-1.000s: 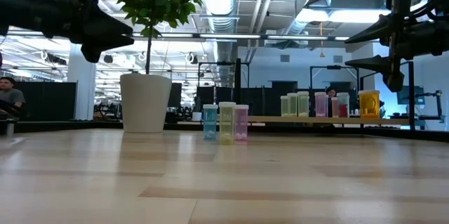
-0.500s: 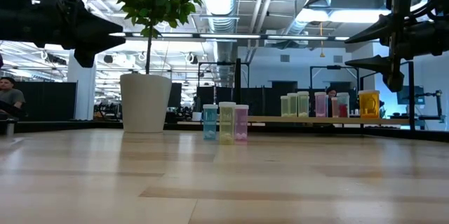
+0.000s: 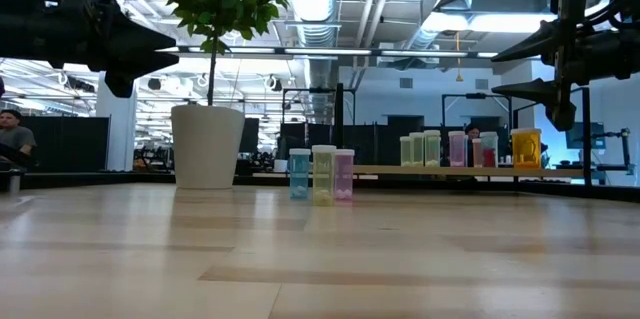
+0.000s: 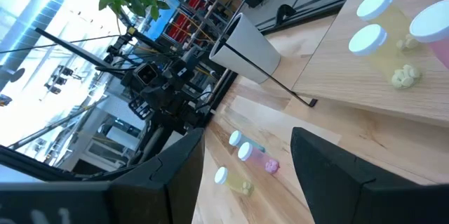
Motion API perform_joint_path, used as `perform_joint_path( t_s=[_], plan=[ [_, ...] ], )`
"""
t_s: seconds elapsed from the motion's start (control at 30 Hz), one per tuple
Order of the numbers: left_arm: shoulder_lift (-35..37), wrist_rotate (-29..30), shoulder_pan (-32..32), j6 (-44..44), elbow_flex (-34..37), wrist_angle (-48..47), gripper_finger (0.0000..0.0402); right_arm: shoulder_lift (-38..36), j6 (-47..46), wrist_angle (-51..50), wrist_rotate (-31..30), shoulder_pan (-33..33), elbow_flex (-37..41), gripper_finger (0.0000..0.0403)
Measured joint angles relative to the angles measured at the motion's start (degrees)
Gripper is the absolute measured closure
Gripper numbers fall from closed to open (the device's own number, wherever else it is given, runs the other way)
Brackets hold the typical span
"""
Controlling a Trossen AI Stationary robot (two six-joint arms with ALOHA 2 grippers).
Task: Pick and place medicine bottles onto shelf by color
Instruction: Put the pink pill bottle on the shelf
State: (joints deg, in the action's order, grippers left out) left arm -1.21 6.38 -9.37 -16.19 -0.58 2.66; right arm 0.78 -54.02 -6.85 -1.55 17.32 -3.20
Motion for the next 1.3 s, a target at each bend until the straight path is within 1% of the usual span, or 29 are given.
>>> perform_joint_path(
  t_s=[0.97,1.23,1.3],
  plan=[
    [0.0,0.05,0.0,-0.09,0.15,0.01,0.0248,0.01,-0.01,0.0,0.0,-0.01,0.0,0.0168],
    [0.0,0.04,0.0,-0.09,0.15,0.02,0.0248,-0.22,-8.12,5.0,0.01,-0.01,0.33,0.0168],
    [0.0,0.05,0.0,-0.09,0.17,0.02,0.0248,-0.2,-7.27,6.28,-0.01,0.0,0.31,0.0168]
  ],
)
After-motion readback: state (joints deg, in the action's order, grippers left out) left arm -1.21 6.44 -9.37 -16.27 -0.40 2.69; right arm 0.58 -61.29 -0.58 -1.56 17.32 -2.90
